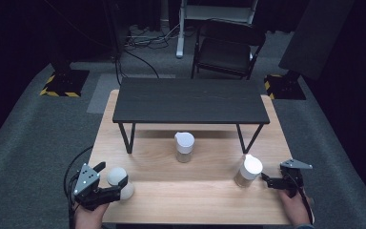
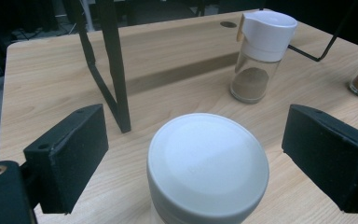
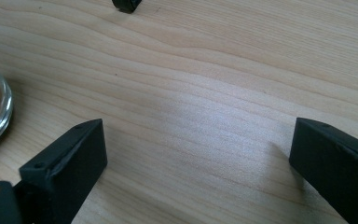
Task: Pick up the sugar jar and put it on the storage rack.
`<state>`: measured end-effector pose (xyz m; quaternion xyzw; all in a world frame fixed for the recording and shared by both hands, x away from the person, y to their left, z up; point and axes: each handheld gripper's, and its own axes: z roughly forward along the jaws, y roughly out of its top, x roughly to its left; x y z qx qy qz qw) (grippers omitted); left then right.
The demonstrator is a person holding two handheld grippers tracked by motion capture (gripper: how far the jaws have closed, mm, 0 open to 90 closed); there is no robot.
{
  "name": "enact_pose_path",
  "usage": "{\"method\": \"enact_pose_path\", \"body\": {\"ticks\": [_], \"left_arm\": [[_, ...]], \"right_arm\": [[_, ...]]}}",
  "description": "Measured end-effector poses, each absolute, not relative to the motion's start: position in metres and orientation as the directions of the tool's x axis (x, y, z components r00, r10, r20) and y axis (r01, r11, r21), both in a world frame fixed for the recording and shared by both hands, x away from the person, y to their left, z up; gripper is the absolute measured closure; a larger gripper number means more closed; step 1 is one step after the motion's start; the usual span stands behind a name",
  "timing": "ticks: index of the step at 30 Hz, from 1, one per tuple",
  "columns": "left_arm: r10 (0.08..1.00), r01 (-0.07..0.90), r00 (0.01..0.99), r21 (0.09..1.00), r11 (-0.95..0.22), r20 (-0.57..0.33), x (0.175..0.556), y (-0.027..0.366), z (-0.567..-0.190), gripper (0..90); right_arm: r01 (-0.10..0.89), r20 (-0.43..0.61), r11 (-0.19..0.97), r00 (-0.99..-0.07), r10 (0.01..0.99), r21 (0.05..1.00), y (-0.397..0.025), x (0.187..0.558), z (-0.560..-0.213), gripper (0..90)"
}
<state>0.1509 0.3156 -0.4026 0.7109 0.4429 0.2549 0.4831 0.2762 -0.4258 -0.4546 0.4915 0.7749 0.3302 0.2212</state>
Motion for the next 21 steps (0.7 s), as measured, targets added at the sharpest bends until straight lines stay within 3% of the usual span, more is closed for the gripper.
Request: {"method": "enact_pose_path", "body": {"ticks": [21], "left_arm": [[0.851,0.393,0.521,0.903,-0.172,-0.065,0.157,0.322,-0.418,2.4]], "right_arm": [[0.615,-0.018,0.3,-0.421,0.907,0.729,-0.426,0.276,-0.455,3.6]]}}
